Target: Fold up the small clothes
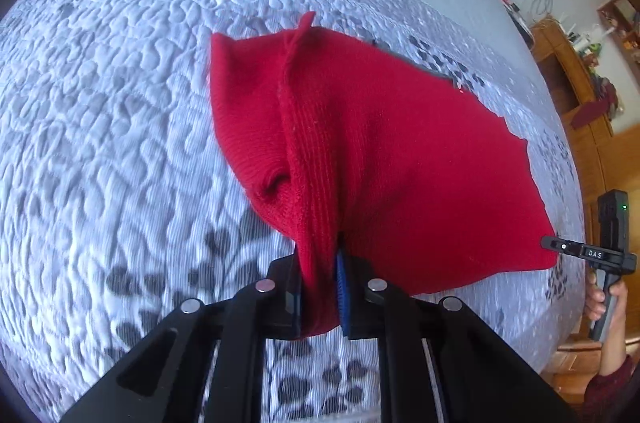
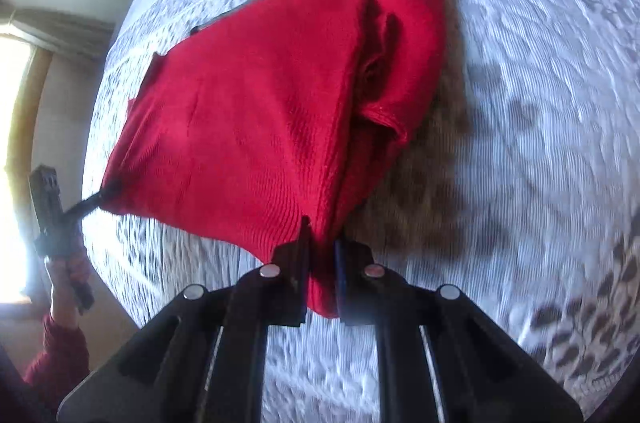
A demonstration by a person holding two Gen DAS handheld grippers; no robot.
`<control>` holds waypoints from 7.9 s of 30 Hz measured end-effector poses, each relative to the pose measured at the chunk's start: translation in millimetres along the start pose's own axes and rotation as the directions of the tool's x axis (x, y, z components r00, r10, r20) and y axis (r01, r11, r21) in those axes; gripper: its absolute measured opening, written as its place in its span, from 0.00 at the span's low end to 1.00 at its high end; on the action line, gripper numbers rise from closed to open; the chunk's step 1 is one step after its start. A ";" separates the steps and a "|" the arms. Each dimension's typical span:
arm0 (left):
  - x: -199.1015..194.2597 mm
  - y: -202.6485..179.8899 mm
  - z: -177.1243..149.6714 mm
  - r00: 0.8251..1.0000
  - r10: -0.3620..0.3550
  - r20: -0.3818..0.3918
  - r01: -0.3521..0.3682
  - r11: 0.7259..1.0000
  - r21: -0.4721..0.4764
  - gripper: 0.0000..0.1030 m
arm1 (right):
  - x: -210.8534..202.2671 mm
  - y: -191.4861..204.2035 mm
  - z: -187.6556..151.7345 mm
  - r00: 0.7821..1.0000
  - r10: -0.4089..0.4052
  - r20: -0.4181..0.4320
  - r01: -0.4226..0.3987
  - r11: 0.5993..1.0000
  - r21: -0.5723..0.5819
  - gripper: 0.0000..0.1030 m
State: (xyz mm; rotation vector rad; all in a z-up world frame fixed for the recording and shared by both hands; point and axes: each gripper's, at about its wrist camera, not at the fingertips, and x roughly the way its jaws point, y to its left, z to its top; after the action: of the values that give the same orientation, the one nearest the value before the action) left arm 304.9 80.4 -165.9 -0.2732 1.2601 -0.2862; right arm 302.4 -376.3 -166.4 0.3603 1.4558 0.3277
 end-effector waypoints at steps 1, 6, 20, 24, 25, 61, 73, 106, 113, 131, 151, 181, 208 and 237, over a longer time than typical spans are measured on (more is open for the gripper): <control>-3.9 0.2 -8.1 1.000 -0.003 0.001 0.003 1.000 0.008 0.13 | -2.2 3.8 -11.8 1.000 -0.011 -0.001 0.011 1.000 -0.021 0.09; -22.4 5.7 -68.9 1.000 -0.009 0.018 0.008 0.998 0.068 0.13 | -10.8 9.9 -74.4 0.999 -0.033 0.022 0.035 0.997 -0.074 0.09; -37.3 24.8 -190.8 0.999 -0.035 0.014 0.034 0.997 0.074 0.14 | -6.9 0.2 -204.2 0.996 -0.044 0.074 0.046 0.999 -0.028 0.09; -21.4 23.7 -193.8 1.000 -0.005 0.010 0.004 0.994 0.113 0.20 | 21.9 -15.0 -199.9 0.999 -0.035 0.041 0.034 0.999 0.022 0.11; -20.4 23.4 -191.7 1.000 -0.011 0.007 0.010 0.994 0.107 0.21 | 22.6 -15.6 -196.1 0.999 -0.031 0.039 0.030 0.999 0.023 0.11; 47.6 -9.5 -22.8 0.947 0.284 0.148 -0.307 0.935 0.175 0.04 | 32.0 -28.5 11.0 0.977 -0.173 0.125 0.164 0.983 0.077 0.04; -19.4 -41.5 -70.8 0.938 0.283 0.203 -0.324 0.922 0.212 0.46 | -28.7 2.0 -49.6 0.961 -0.145 0.234 0.133 0.989 0.064 0.25; 14.7 -77.1 -144.1 0.980 0.188 0.065 -0.198 0.957 0.213 0.50 | 2.6 -36.0 -140.5 0.993 0.019 0.120 -0.046 0.973 0.225 0.72; 20.9 -72.4 -145.5 0.980 0.188 0.067 -0.198 0.957 0.212 0.54 | 8.4 -23.6 -132.5 0.993 -0.042 0.115 0.020 0.981 0.192 0.63; 22.6 -72.5 -154.9 0.970 0.178 0.166 -0.211 0.956 0.205 0.61 | 18.8 -2.0 -133.0 0.973 -0.121 0.195 0.088 0.981 0.171 0.43; 25.1 -75.0 -155.6 0.977 0.143 0.159 -0.177 0.958 0.225 0.68 | 19.9 16.3 -121.0 0.976 -0.168 0.137 0.142 0.973 0.180 0.22; -67.3 38.4 -157.2 0.982 0.046 0.182 -0.041 0.999 -0.027 0.67 | 68.9 288.2 -84.0 0.990 -0.117 0.079 0.135 0.949 -0.285 0.41; -74.4 22.8 -122.2 0.998 0.015 0.068 -0.011 0.998 -0.066 0.68 | 128.1 301.3 -188.2 0.955 -0.261 0.142 0.292 0.742 -0.603 0.18; 61.4 -26.3 -46.8 0.883 -0.453 -0.125 0.371 0.836 -0.405 0.19 | 16.9 229.1 -140.1 0.978 0.165 0.130 -0.105 0.918 -0.382 0.12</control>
State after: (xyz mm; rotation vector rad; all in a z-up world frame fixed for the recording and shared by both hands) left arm 275.7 31.8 -224.4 -0.8719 1.4628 -0.4595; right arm 164.7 -156.7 -94.3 0.1729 1.1813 0.6630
